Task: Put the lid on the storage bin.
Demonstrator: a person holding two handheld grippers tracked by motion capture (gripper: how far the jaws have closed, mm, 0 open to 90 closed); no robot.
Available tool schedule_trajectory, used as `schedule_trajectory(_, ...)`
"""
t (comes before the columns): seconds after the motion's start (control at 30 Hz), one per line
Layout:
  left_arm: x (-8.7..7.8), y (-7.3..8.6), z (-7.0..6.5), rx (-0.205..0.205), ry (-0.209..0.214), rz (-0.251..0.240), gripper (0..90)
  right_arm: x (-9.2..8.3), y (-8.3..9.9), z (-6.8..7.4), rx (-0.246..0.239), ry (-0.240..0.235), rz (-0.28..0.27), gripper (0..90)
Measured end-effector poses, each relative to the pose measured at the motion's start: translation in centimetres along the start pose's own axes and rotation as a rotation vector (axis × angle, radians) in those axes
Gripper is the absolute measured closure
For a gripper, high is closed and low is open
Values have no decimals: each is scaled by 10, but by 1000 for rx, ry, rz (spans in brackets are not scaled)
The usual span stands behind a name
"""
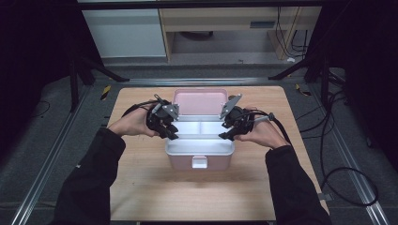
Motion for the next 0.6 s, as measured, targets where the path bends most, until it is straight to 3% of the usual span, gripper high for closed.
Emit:
schedule_trajectory(0.07, -11, -1, 2, -36, -5, -39, 615, -7, -3, -3, 32, 10, -50, 447)
schedule_trajectory(0.13, -23, -3, 6, -110, -12, -102, 582, -13, -3, -10, 69, 41, -86, 406)
schedule_trajectory(0.2, -30, -2, 15, -134, -61, -143, 541, -19, -2, -15, 101, 69, -116, 381)
schedule_trajectory(0.3, -34, 0, 28, -216, -118, -191, 490, -24, 0, -25, 148, 116, -168, 322)
schedule_trajectory(0.4, -32, 2, 40, -305, -153, -233, 434, -28, 2, -37, 202, 173, -224, 274)
schedule_trajectory(0.5, -25, 4, 52, -385, -195, -272, 403, -29, 7, -42, 224, 200, -216, 253)
schedule_trajectory(0.6, -14, 8, 61, -463, -225, -274, 401, -30, 9, -46, 237, 217, -219, 245)
Point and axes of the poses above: each handheld gripper's, and its own axes: x roughly forward along the jaws, y roughly out of its underside, z roughly to its left, the point moved 10 cm from there along x, roughly forward along the jaws, and after that the axes turned 9 degrees about -y, right-handed, at the moved point
